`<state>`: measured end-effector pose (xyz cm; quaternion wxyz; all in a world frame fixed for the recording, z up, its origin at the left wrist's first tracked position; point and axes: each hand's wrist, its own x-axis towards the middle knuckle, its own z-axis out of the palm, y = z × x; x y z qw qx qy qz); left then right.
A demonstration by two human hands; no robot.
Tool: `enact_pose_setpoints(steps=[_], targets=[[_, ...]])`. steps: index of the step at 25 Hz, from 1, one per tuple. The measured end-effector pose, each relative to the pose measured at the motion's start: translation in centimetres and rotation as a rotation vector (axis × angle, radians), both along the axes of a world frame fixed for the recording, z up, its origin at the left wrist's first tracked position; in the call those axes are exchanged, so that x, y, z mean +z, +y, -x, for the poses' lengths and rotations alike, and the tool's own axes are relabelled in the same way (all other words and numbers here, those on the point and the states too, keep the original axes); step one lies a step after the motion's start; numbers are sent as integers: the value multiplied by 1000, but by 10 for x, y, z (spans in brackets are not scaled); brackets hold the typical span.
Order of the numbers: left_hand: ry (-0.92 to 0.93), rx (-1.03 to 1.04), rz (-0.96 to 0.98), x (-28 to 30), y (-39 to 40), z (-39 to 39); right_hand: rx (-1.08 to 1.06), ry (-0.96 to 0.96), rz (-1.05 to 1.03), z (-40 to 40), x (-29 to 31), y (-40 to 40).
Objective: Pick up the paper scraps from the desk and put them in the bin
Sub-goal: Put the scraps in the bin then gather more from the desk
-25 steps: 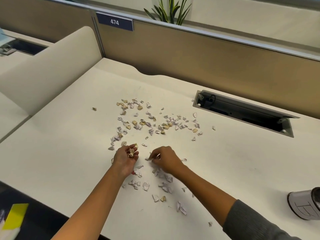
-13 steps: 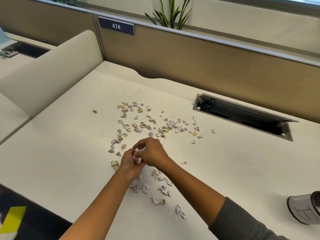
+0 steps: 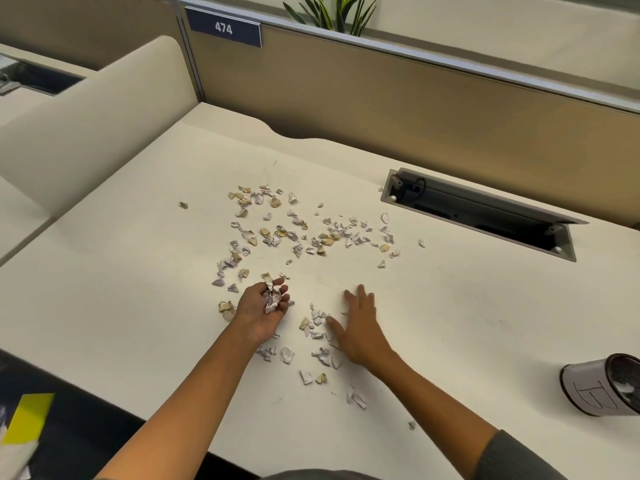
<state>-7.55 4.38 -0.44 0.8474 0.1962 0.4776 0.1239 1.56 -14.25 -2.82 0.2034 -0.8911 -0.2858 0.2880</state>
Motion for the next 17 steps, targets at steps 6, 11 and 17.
enact_pose_setpoints(steps=[6,11,17], targets=[[-7,-25,-24,4,-13,0,360,-30,-121,26,-1,7],[-1,-82,-54,5,-29,4,663,-264,-72,32,3,-10],[15,-118,-64,5,-53,5,612,-398,-94,27,10,-29]])
